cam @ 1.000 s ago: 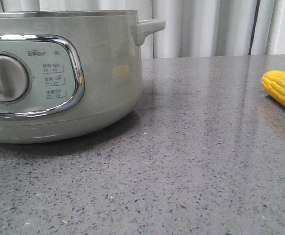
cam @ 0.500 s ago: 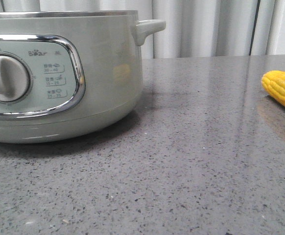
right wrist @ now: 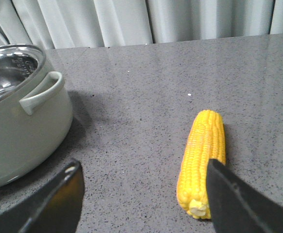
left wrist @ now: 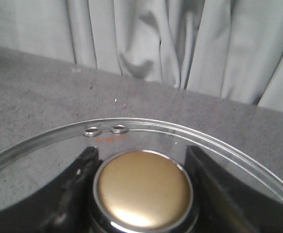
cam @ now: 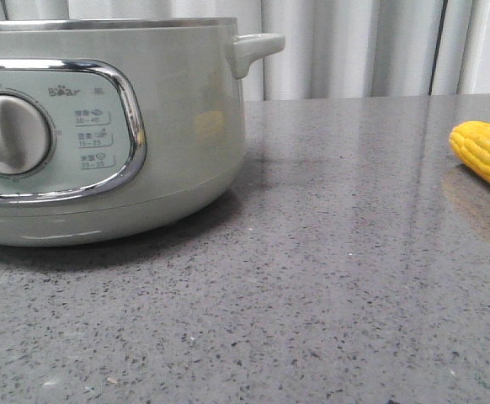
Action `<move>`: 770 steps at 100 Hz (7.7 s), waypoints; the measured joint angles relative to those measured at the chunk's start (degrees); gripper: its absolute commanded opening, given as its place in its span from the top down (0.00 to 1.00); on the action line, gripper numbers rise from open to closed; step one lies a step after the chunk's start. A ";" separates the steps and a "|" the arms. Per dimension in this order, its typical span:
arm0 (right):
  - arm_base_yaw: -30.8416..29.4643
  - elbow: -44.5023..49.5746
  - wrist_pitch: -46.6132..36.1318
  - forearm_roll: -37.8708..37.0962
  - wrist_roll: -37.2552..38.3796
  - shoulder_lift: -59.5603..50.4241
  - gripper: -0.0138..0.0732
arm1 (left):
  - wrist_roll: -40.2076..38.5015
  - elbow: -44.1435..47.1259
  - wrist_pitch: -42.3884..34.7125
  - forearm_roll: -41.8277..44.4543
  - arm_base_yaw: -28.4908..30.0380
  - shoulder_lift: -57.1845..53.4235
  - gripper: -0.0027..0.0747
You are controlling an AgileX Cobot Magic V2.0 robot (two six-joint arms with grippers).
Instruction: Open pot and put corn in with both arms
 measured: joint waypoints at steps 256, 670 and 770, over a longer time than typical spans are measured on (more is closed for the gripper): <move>-2.60 -23.93 8.30 -8.06 4.29 59.19 0.84 | -0.31 9.90 -1.92 -0.25 -18.49 -33.92 0.45; 24.17 -7.68 -4.68 -25.01 2.99 -11.92 0.89 | 12.93 43.13 12.54 -5.63 -20.89 -57.48 0.99; 24.17 -5.73 -5.37 -25.01 2.99 -12.81 0.89 | 12.81 43.13 12.54 -5.61 -20.89 -57.48 0.99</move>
